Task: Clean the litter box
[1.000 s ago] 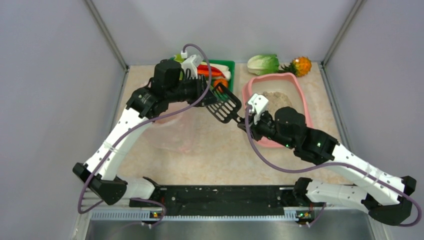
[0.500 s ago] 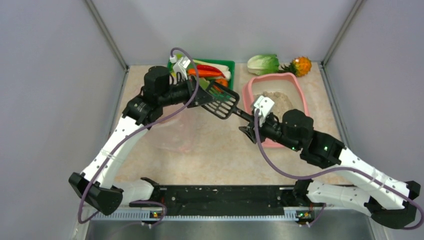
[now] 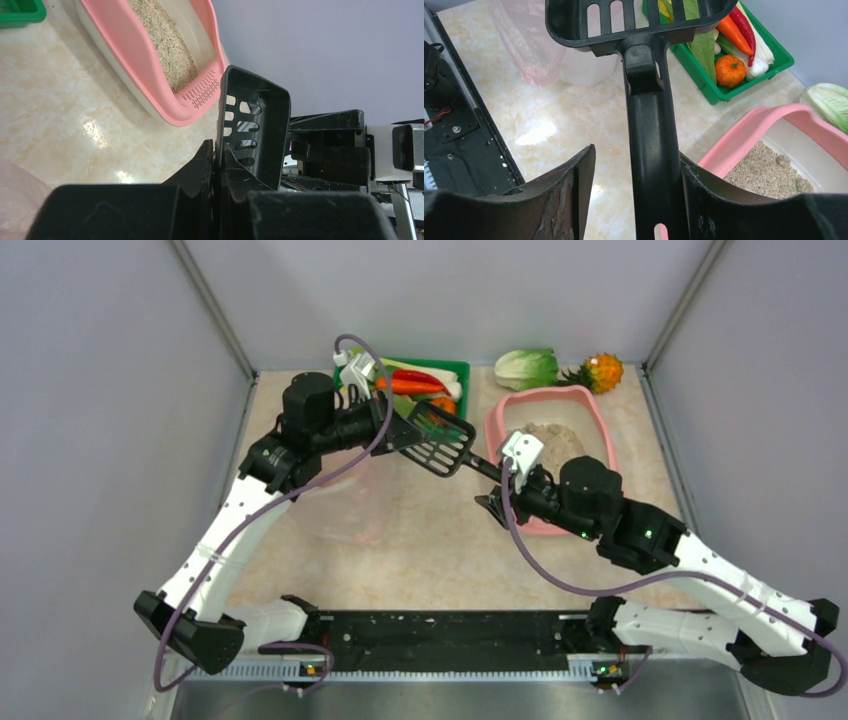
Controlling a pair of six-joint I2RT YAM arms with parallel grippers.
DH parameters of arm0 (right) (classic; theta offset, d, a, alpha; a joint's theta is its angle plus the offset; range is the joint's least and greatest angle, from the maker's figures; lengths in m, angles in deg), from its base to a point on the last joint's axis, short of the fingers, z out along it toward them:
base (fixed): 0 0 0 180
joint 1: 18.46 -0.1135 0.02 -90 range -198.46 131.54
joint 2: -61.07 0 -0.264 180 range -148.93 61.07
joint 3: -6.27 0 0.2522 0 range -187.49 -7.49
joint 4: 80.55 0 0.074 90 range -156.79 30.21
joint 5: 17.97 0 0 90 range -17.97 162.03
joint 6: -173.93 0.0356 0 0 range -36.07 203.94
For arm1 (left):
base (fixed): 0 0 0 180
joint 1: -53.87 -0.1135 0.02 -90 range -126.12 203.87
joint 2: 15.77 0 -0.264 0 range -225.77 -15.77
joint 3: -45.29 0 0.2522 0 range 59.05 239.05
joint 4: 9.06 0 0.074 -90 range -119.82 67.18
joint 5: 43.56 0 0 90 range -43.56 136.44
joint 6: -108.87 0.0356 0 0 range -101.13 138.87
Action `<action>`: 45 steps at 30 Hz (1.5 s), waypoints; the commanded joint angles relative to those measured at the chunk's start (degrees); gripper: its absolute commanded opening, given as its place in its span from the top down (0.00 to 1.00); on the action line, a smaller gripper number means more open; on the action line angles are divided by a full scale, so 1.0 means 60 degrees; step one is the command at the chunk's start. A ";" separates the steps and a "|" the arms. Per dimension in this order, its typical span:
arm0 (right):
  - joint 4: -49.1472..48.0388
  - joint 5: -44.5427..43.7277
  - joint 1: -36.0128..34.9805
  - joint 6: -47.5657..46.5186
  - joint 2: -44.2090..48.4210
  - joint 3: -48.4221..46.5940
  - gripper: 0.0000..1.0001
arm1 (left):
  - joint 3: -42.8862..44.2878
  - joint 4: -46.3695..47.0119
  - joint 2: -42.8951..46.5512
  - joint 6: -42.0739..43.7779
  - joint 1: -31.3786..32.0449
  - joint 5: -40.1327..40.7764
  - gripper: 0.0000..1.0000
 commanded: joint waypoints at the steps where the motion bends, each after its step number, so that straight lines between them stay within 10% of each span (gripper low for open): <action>1: -0.0064 0.0097 -0.0097 -0.0092 -0.0188 -0.0664 0.45 | 0.0506 -0.0066 0.0117 0.0126 0.0112 -0.0010 1.00; 23: -0.0168 -0.0960 -0.0102 -0.0779 -0.0471 -0.0822 0.25 | 0.1029 -0.0690 -0.0189 0.0686 0.0224 -0.0302 1.00; 37: -0.0169 -0.0287 -0.0097 -0.0756 -0.1001 -0.0996 0.46 | 0.1003 -0.0573 -0.0299 0.0556 0.0234 -0.0652 1.00; 45: -0.0143 -0.0246 -0.0097 -0.0684 -0.1036 -0.1011 0.97 | 0.0971 -0.0353 -0.0237 0.0341 0.0240 -0.0567 1.00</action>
